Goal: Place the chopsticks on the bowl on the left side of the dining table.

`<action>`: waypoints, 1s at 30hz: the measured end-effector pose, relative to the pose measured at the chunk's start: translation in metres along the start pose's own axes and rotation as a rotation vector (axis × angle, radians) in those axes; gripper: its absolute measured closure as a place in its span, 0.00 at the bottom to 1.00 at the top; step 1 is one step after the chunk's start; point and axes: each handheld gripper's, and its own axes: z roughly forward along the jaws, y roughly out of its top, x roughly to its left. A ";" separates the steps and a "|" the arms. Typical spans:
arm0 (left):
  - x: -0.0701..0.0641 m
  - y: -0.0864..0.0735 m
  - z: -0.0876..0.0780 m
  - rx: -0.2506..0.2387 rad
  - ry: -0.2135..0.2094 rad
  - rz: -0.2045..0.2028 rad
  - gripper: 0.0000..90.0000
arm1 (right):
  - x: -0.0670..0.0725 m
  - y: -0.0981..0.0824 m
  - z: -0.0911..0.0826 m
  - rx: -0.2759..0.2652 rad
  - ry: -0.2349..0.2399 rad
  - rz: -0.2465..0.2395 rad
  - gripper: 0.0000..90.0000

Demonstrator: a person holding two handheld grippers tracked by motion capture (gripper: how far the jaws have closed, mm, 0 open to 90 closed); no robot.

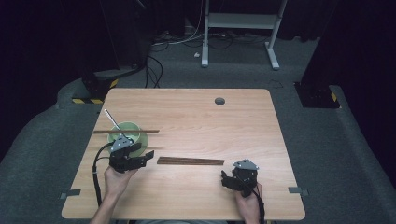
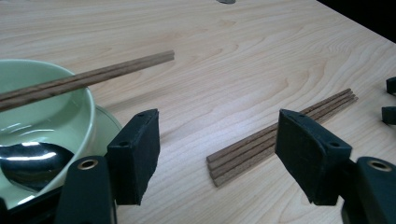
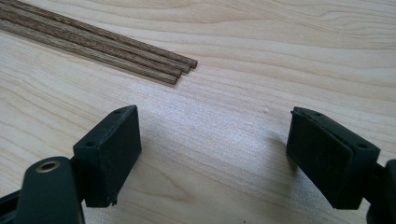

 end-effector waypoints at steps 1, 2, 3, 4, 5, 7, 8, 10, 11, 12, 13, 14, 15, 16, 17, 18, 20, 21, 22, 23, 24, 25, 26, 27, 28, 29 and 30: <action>-0.001 -0.001 0.000 -0.001 -0.002 -0.001 0.35 | 0.000 0.000 0.000 0.001 0.000 0.002 0.19; -0.001 -0.003 0.001 -0.001 -0.004 0.001 0.35 | 0.000 0.000 0.000 0.001 0.000 0.002 0.19; -0.002 -0.004 0.001 -0.001 -0.005 0.001 0.35 | 0.000 0.000 0.000 0.001 0.000 0.001 0.19; -0.002 -0.006 0.001 -0.002 -0.008 0.000 0.35 | 0.000 0.000 0.000 0.001 0.000 0.002 0.19; -0.002 -0.007 0.001 -0.001 -0.010 0.002 0.35 | 0.000 0.000 0.000 0.000 0.000 0.000 0.19; -0.003 -0.009 0.001 -0.002 -0.010 0.007 0.35 | 0.000 0.000 0.000 0.001 0.000 0.002 0.19; -0.003 -0.011 0.000 -0.003 -0.010 0.006 0.35 | 0.000 0.000 0.000 0.001 0.000 0.002 0.19; -0.003 -0.013 -0.001 -0.008 -0.011 0.004 0.35 | 0.000 0.000 0.000 0.001 0.000 0.002 0.19; -0.003 -0.015 -0.001 -0.009 -0.010 0.004 0.35 | 0.000 0.000 0.000 0.001 0.000 0.002 0.19; -0.003 -0.016 -0.001 -0.008 -0.007 0.006 0.35 | 0.000 0.000 0.000 0.000 0.000 0.000 0.19; -0.003 -0.018 -0.001 -0.007 -0.008 0.006 0.35 | 0.000 0.000 0.000 0.000 0.000 0.001 0.19; -0.003 -0.019 0.000 -0.005 -0.009 0.005 0.35 | 0.000 0.000 0.000 0.000 0.000 0.001 0.19; -0.003 -0.021 0.000 -0.007 -0.008 0.004 0.35 | 0.000 0.000 0.000 0.000 0.000 0.000 0.19; -0.004 -0.023 0.001 -0.006 -0.007 0.003 0.35 | 0.000 0.000 0.000 0.000 0.000 0.000 0.19; -0.004 -0.024 0.002 -0.002 -0.005 0.005 0.35 | 0.000 0.000 0.000 0.000 0.000 0.000 0.19; -0.004 -0.024 0.002 -0.002 -0.005 0.005 0.35 | 0.000 0.000 0.000 0.000 0.000 0.000 0.19; -0.005 -0.028 0.004 0.003 -0.001 0.009 0.35 | 0.000 0.000 0.000 0.001 0.000 0.002 0.19; -0.006 -0.032 0.007 0.010 0.004 0.016 0.35 | 0.000 0.000 0.000 0.000 0.000 0.000 0.19; -0.006 -0.034 0.008 0.014 0.008 0.017 0.35 | 0.000 0.000 0.000 0.000 0.000 0.000 0.19; -0.006 -0.035 0.009 0.017 0.011 0.018 0.35 | 0.000 0.000 0.000 0.000 0.000 0.000 0.19; -0.006 -0.035 0.009 0.017 0.011 0.018 0.35 | 0.000 0.000 0.000 0.000 0.000 0.000 0.19; -0.006 -0.039 0.012 0.023 0.018 0.022 0.35 | 0.000 0.000 0.000 0.000 0.000 0.000 0.19; -0.006 -0.039 0.012 0.023 0.018 0.022 0.35 | 0.000 0.000 0.000 0.000 0.000 0.000 0.19; -0.007 -0.043 0.014 0.032 0.029 0.029 0.35 | 0.000 0.000 0.000 0.000 0.000 0.000 0.19; -0.007 -0.043 0.014 0.032 0.029 0.029 0.35 | 0.000 0.000 0.000 0.000 0.000 0.000 0.19; -0.006 -0.046 0.016 0.038 0.039 0.032 0.35 | 0.000 0.000 0.000 0.000 0.000 0.000 0.19; -0.006 -0.048 0.018 0.041 0.045 0.033 0.35 | 0.000 0.000 0.000 0.000 0.000 0.000 0.19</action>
